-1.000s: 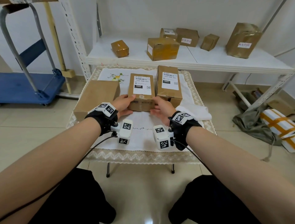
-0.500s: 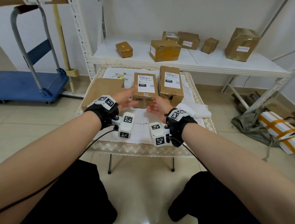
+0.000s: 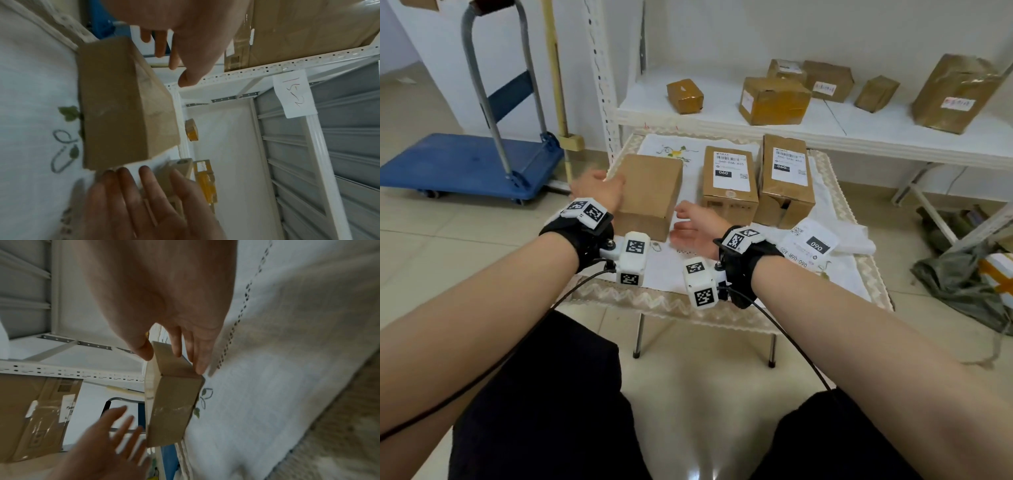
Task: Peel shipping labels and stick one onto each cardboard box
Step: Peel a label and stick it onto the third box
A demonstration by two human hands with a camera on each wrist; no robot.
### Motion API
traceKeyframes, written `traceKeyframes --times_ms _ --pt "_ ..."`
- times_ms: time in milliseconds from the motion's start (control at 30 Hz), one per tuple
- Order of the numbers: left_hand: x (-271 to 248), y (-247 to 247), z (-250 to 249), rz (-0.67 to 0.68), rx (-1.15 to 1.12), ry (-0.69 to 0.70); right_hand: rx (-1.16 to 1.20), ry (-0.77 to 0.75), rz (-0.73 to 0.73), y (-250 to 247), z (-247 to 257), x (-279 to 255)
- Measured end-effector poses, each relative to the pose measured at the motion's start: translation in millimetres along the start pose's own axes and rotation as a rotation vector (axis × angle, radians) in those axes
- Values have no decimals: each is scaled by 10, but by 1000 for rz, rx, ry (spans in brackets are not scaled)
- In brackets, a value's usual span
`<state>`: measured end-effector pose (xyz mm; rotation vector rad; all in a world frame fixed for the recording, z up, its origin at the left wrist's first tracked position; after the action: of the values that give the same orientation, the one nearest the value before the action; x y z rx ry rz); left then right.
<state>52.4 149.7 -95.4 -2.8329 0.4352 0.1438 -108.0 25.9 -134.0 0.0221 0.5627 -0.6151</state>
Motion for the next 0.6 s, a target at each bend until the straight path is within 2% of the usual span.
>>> traceKeyframes --times_ms 133,200,233,300,400,500,600 --pt "340 -32 497 26 -23 -204 -63 5 -7 116 11 11" --pt "783 46 882 3 -62 -246 -63 -1 -9 143 13 51" --pt "765 44 900 -16 -77 -261 -51 -4 6 170 48 21" --pt "509 29 731 -19 -148 -242 -33 -31 -7 174 88 -26" --pt "-188 -48 254 -10 -235 -170 9 -75 -16 168 75 -78" --pt "-345 -66 150 9 -338 -176 47 -75 -24 107 40 -167" --pt "-373 -109 180 83 -426 -280 34 -97 5 26 54 -304"
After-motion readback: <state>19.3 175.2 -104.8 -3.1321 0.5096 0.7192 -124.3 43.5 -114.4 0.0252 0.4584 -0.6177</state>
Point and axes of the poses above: each hand's wrist, its own x-axis towards the middle knuckle, its own y-axis out of the palm, z = x × y, the point moved 6 cm from there along x, towards the middle knuckle, and after that the axes turned 13 degrees about -x, right-handed, at the moved point
